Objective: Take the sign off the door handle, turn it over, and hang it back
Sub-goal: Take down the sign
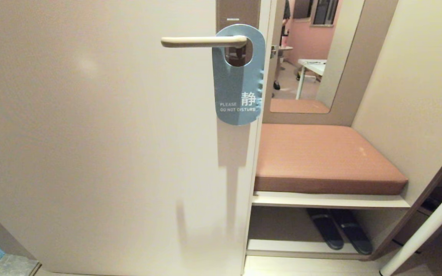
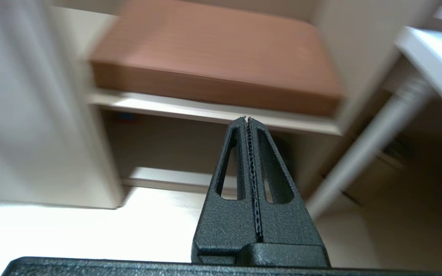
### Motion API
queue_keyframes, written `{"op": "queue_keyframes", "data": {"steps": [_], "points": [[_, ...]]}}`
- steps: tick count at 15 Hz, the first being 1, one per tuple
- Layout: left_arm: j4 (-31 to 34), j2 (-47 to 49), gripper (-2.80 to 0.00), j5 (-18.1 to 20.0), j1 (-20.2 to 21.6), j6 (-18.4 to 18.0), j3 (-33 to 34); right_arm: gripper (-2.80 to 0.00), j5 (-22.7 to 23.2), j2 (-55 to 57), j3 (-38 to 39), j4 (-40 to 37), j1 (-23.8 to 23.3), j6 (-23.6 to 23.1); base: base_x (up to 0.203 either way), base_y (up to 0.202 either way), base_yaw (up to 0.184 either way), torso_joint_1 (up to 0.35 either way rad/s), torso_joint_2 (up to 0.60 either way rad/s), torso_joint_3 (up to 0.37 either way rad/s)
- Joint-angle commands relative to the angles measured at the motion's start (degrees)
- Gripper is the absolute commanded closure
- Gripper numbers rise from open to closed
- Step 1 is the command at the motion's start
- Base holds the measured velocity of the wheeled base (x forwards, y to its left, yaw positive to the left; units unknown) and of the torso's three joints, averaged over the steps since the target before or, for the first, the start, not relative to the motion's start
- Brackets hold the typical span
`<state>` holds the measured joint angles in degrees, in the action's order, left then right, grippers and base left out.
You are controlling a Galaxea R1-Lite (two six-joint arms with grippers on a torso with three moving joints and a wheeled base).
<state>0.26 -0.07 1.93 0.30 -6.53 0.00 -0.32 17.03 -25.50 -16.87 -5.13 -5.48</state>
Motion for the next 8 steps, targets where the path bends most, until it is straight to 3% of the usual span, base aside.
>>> {"op": "queue_keyframes", "data": {"steps": [1, 4, 8], "points": [[0.01, 0.07, 0.00, 0.01, 0.05, -0.06, 0.00, 0.00, -0.32, 12.34, -3.86, 0.65, -4.80, 0.10, 0.000, 0.000, 0.000, 0.000, 0.00, 0.000], [0.01, 0.07, 0.00, 0.01, 0.05, -0.06, 0.00, 0.00, -0.65, 24.35, -12.91, 2.13, -8.37, 0.36, 0.000, 0.000, 0.000, 0.000, 0.00, 0.000], [0.01, 0.07, 0.00, 0.01, 0.05, -0.06, 0.00, 0.00, 0.58, 36.93, -24.40, 2.66, -8.37, -0.81, 0.000, 0.000, 0.000, 0.000, 0.00, 0.000]]}}
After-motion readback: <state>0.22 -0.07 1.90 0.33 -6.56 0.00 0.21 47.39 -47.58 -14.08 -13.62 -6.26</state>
